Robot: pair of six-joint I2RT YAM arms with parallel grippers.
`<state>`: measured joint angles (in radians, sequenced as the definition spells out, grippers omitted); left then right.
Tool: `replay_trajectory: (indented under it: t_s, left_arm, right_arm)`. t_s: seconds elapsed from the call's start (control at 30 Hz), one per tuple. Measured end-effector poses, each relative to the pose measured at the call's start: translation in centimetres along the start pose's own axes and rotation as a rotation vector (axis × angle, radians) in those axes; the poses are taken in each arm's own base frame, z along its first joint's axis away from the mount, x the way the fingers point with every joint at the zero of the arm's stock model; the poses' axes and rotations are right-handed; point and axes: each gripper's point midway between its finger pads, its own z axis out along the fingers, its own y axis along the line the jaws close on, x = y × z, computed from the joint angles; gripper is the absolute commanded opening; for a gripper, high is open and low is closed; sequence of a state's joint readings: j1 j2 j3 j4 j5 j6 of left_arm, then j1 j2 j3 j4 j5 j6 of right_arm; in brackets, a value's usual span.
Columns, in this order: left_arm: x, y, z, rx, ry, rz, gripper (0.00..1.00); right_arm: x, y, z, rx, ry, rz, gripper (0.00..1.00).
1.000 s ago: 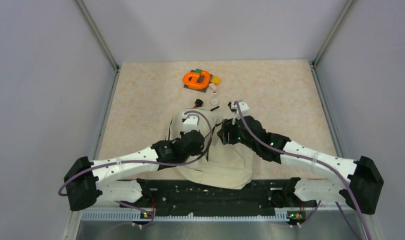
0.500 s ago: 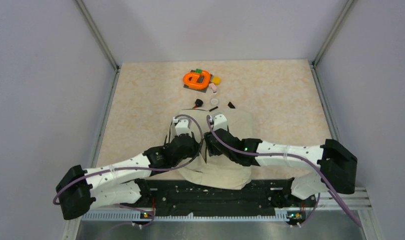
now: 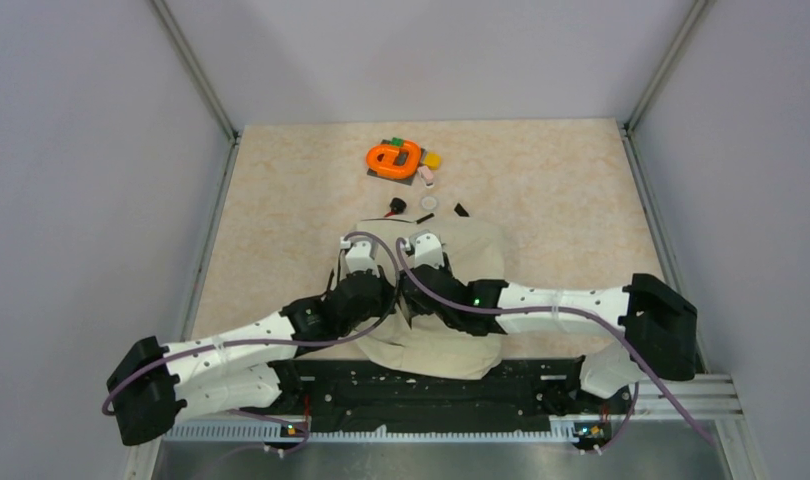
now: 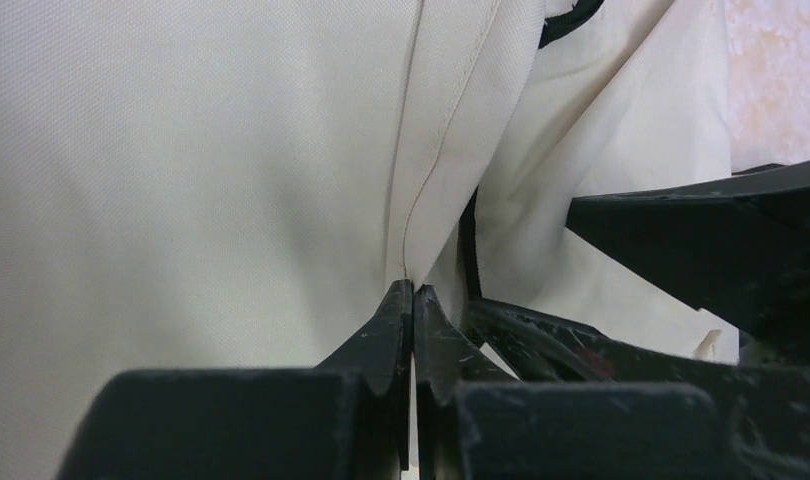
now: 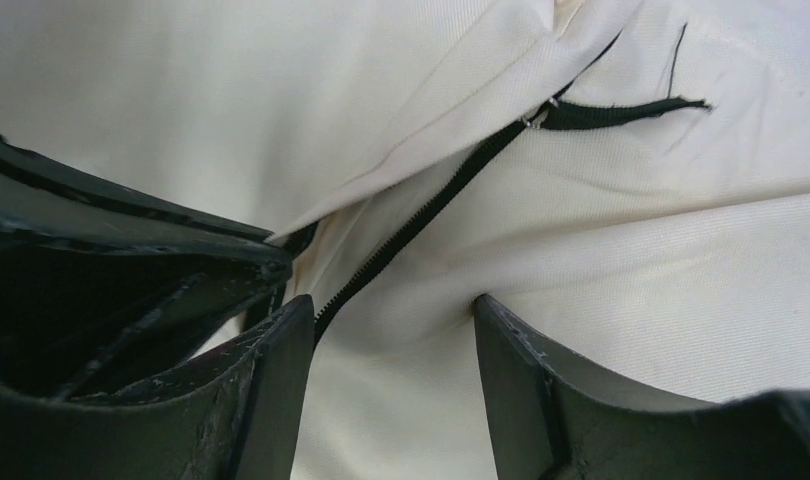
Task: Pack the student bag
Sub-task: Adjust the student bag at the center of the board.
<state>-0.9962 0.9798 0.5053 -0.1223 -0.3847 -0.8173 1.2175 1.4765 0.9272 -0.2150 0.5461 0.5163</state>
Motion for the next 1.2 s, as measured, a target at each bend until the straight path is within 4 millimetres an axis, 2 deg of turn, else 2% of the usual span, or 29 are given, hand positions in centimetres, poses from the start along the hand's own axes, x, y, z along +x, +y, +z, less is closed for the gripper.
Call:
replay_trajectory:
  t_s: [0.17,0.8,1.0,1.1,1.2]
  left_arm:
    - [0.1,0.0,0.0,0.003,0.0,-0.002,0.0]
    - [0.0,0.2,-0.4,0.037,-0.019,-0.059,0.0]
    - [0.0,0.2,-0.4,0.038,-0.02,-0.076,0.0]
    - [0.0,0.4,-0.3,0.035,-0.021,-0.081,0.0]
    - [0.0,0.4,-0.3,0.036,-0.021,-0.081,0.0]
  right_arm:
    - [-1.4,0.9,-1.1,0.006,-0.027,-0.021,0.6]
    - [-1.1,2.9,-1.6,-0.023,-0.063,-0.097,0.57]
    - [0.8,2.5,0.0,0.032,-0.021,-0.132,0.53]
    - [1.1,2.1,0.3,0.059,-0.017,-0.139,0.42]
    - [1.3,1.2,0.4,0.106,-0.019,-0.141,0.12]
